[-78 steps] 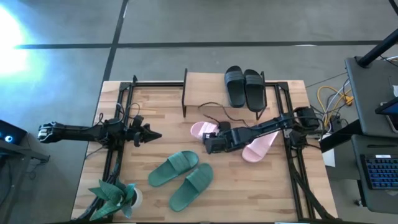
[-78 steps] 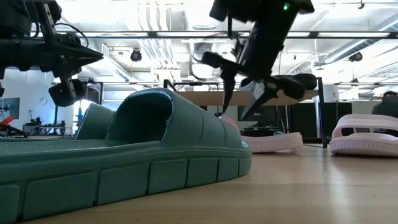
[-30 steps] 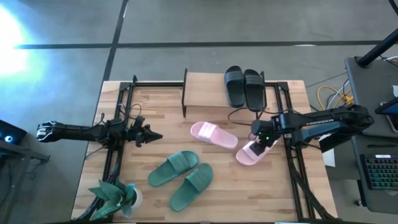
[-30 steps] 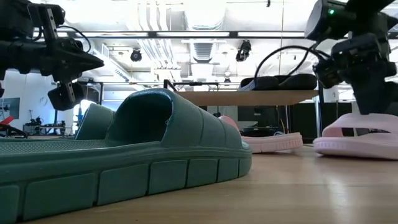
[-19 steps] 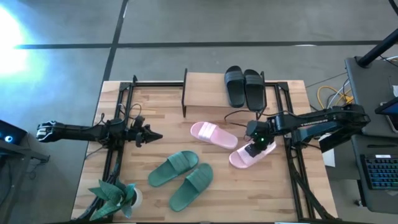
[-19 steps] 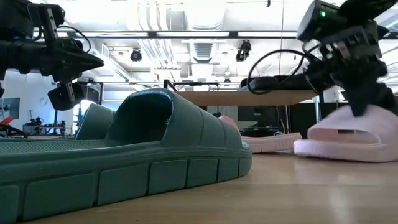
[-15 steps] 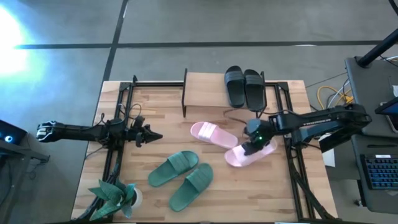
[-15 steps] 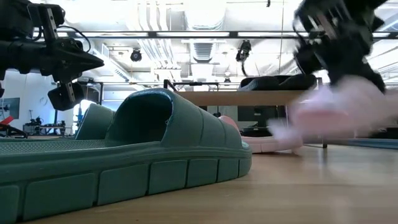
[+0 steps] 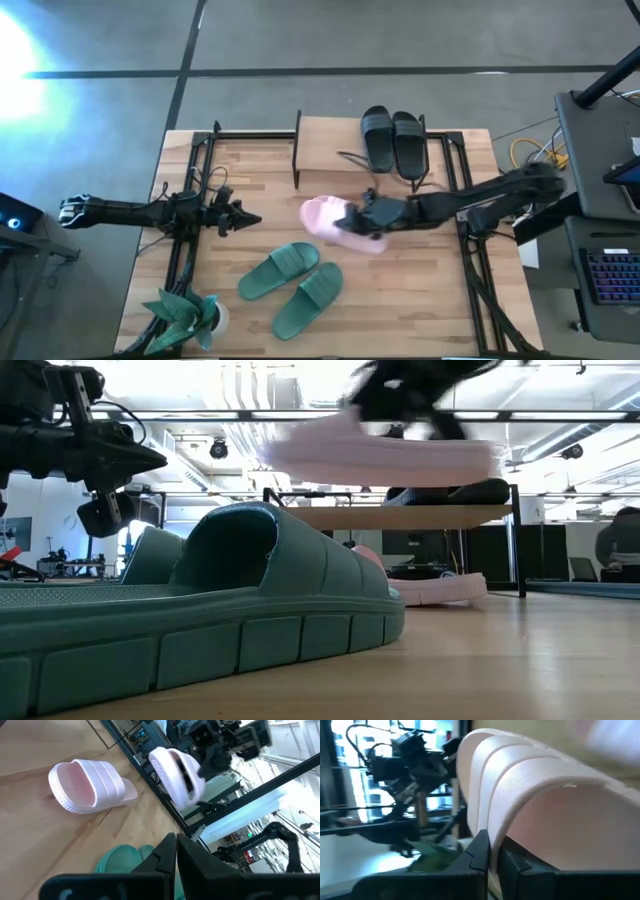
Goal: Pick and place slides into the shelf
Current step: Move the right pink slipper to the bottom of the other pink slipper
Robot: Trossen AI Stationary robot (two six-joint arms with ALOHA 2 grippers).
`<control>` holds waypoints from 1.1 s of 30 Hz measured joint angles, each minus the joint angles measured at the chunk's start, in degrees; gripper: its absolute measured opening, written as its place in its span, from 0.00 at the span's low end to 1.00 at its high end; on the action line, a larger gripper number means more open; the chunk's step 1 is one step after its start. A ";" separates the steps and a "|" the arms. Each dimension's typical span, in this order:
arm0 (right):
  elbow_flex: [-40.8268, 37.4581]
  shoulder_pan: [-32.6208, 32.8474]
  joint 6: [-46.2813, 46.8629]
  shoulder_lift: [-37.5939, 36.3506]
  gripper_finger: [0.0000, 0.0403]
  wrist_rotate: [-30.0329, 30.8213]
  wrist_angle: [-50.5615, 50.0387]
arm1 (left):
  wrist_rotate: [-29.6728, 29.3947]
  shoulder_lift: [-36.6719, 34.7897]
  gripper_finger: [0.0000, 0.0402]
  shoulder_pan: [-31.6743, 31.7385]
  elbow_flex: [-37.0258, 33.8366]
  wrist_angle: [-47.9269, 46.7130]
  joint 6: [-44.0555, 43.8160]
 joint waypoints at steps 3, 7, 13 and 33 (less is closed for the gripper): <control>6.74 -0.07 3.58 8.77 0.03 3.02 1.29 | 1.58 -0.45 0.00 -0.01 0.26 2.25 3.04; 15.22 -0.84 8.46 18.82 0.03 5.39 1.44 | 1.89 -1.49 0.00 -0.04 3.40 2.88 8.17; 25.20 -3.63 8.76 29.37 0.03 1.57 1.24 | 2.50 -2.72 0.00 -0.04 6.03 2.75 11.38; 35.18 -6.12 -24.94 33.78 0.51 -12.41 -7.69 | 6.74 -1.73 0.00 -0.07 5.97 -0.29 11.26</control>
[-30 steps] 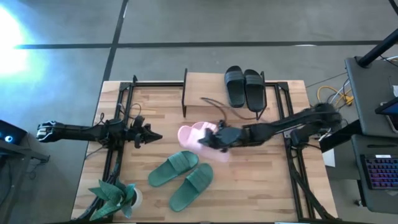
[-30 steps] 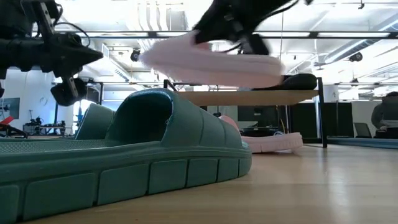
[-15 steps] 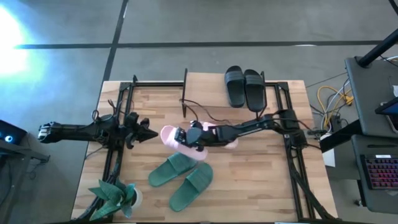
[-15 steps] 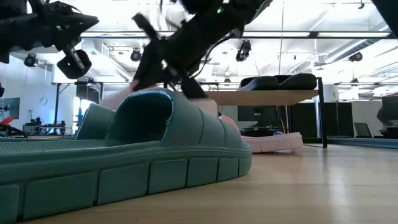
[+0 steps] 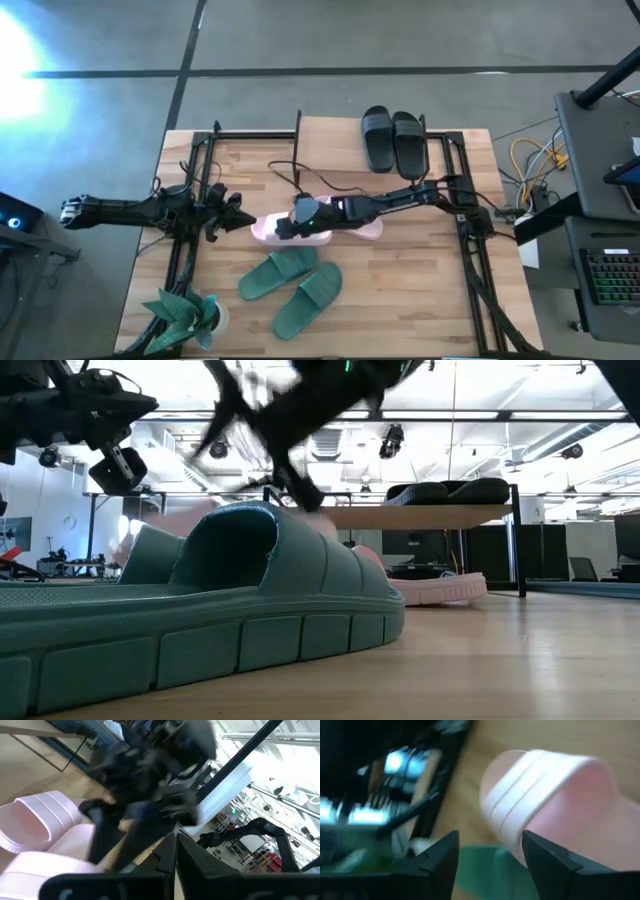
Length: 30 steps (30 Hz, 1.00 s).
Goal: Pick and place slides into the shelf
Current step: Move the right pink slipper to the bottom of the other pink slipper, then adjust the pink slippers
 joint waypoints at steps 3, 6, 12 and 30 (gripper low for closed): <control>2.68 0.20 -10.84 -3.03 0.53 -2.92 -4.49 | 0.00 -0.01 0.00 0.00 0.02 0.10 -4.03; 7.37 0.55 -17.04 -4.98 0.53 0.10 -17.93 | -0.07 -0.03 0.00 0.00 -0.04 1.27 -14.85; 17.91 0.51 -26.68 -5.33 0.50 11.17 -45.99 | -4.05 -0.13 0.00 0.00 0.35 2.70 -8.98; 26.51 0.90 -28.26 -6.28 0.44 17.44 -68.36 | -15.99 1.70 0.00 -0.12 0.72 12.03 -14.13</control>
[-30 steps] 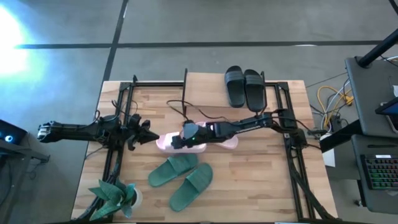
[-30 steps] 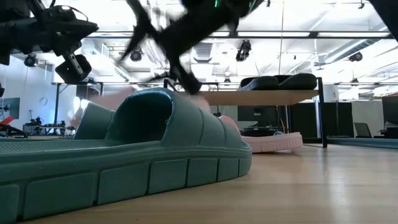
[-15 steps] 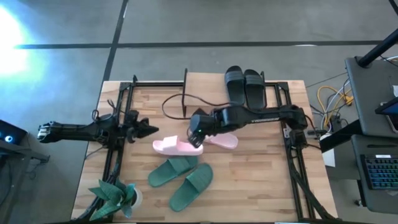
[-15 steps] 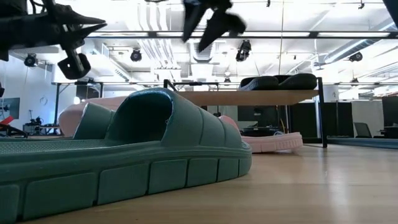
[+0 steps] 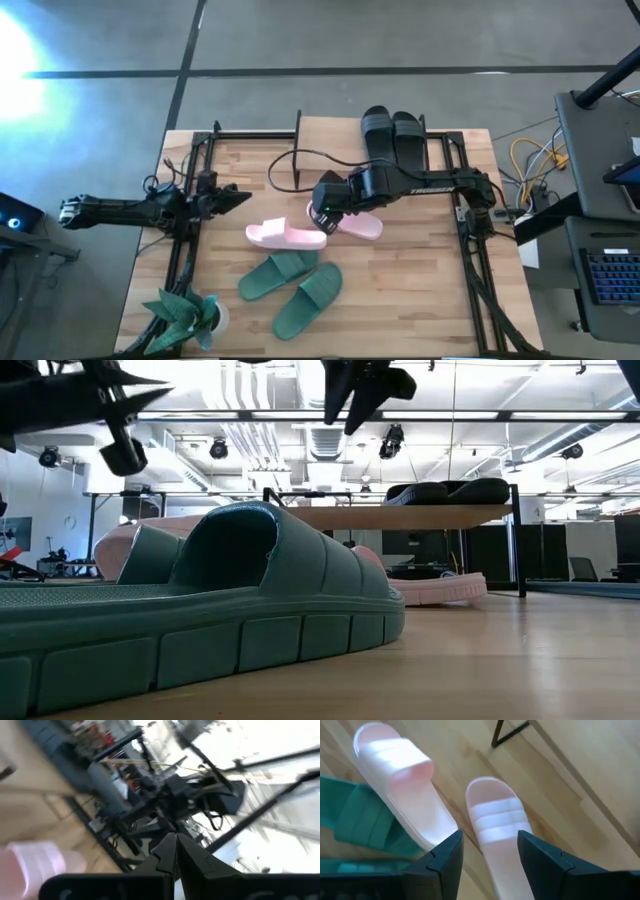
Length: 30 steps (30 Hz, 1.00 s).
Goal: Pick and place slides into the shelf
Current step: Adjust the pink slippers
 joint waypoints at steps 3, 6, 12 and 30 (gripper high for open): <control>0.11 -0.22 1.71 -0.35 0.44 -1.93 -2.85 | -0.21 1.34 0.00 -1.44 2.35 -8.76 -4.98; 0.14 -0.50 3.21 -1.47 0.44 -2.45 -6.04 | -3.38 4.28 0.00 -4.14 7.69 -22.34 -8.18; -0.72 -0.66 3.66 -4.16 0.44 -2.14 -9.84 | -5.09 13.42 0.00 -9.50 22.66 -47.30 -9.91; -1.83 -0.66 3.54 -4.70 0.44 -0.72 -10.73 | 2.26 42.97 0.00 -24.23 34.99 -64.05 -17.60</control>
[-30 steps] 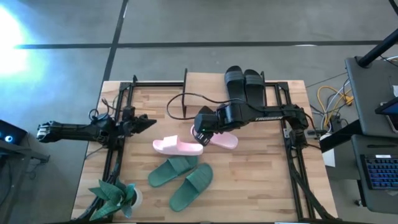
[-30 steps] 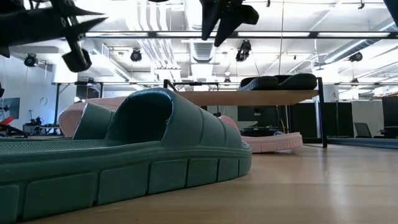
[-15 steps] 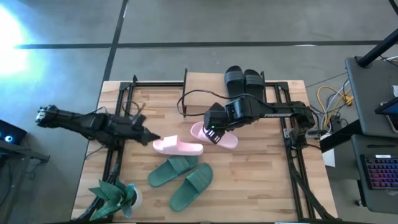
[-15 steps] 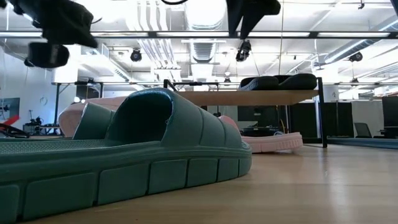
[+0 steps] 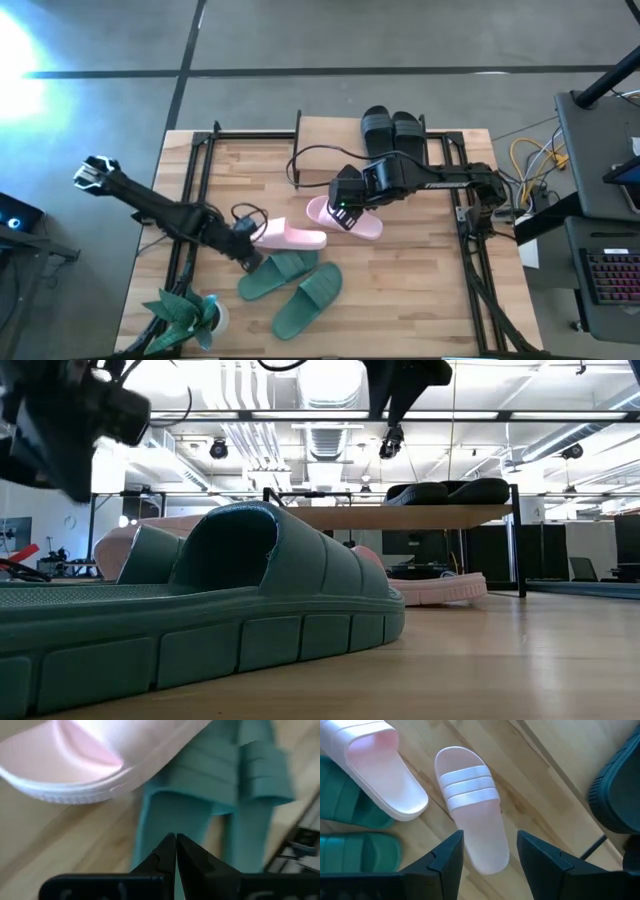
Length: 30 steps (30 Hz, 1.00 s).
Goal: Pick and place slides into the shelf
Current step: Adjust the pink slippers
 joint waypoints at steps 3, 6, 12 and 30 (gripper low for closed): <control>-0.66 0.00 0.02 0.04 0.44 0.01 0.12 | -3.49 2.26 0.00 0.08 -0.66 -0.21 -0.06; -1.72 0.00 0.66 0.04 0.44 0.00 0.23 | -7.14 3.45 0.00 1.52 -0.86 0.03 0.03; -4.01 0.13 2.44 0.09 0.44 -0.24 0.22 | -6.31 5.51 0.00 5.16 -1.45 0.62 4.63; -5.99 0.28 3.06 0.11 0.44 -1.97 0.53 | -8.91 12.50 0.00 20.85 -5.03 8.79 17.83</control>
